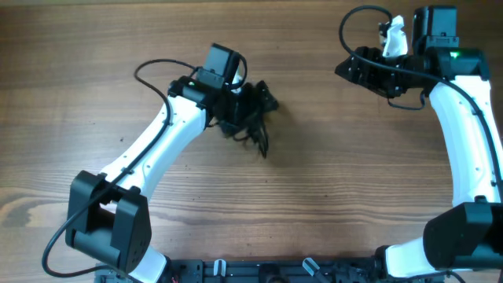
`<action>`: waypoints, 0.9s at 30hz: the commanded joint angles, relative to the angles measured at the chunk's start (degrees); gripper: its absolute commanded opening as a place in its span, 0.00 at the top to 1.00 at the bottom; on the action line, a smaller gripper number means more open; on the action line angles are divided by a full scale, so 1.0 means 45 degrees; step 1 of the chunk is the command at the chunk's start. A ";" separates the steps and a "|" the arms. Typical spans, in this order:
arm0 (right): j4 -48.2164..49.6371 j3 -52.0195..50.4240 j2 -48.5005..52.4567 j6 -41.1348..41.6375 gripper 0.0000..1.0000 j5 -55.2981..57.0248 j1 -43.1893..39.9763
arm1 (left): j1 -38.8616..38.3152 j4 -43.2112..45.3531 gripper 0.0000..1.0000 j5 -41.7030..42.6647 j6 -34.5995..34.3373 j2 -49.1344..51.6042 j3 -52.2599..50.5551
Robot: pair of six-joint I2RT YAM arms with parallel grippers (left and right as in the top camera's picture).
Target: Untangle cables
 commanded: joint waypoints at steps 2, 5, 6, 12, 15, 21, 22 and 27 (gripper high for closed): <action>0.0010 0.0039 0.0000 -0.0282 0.24 0.0418 0.0068 | 0.0792 -0.0801 0.00 -0.3128 0.0588 0.0102 0.0083; -0.0005 0.0039 0.0000 -0.0301 0.23 0.0461 0.0073 | 0.1073 -0.0855 0.07 -0.3075 0.1103 -0.0029 0.0180; -0.0024 0.0039 0.0000 -0.0301 0.23 0.0461 0.0073 | 0.1146 -0.0889 0.12 -0.3079 0.1477 -0.0180 0.0282; -0.0034 0.0039 0.0005 -0.0301 0.22 0.0481 0.0068 | 0.2555 -0.0680 0.21 -0.3041 0.2123 -0.0831 0.0792; 0.0024 0.0039 0.0015 -0.0287 0.21 0.0510 0.0073 | 0.2730 0.0136 0.25 -0.2098 0.3177 -0.0831 0.0792; -0.0005 0.0034 0.0019 -0.0301 0.21 0.0510 0.0073 | 0.1972 0.2025 0.30 -0.2166 0.3220 0.0039 0.0782; -0.0005 0.0034 0.0019 -0.0291 0.21 0.0510 0.0073 | 0.1802 0.2322 0.33 -0.2171 0.2982 0.0330 0.0782; -0.0029 0.0034 0.0019 -0.0306 0.20 0.0510 0.0073 | 0.0787 0.3415 0.37 -0.3929 -0.0957 0.1749 0.0782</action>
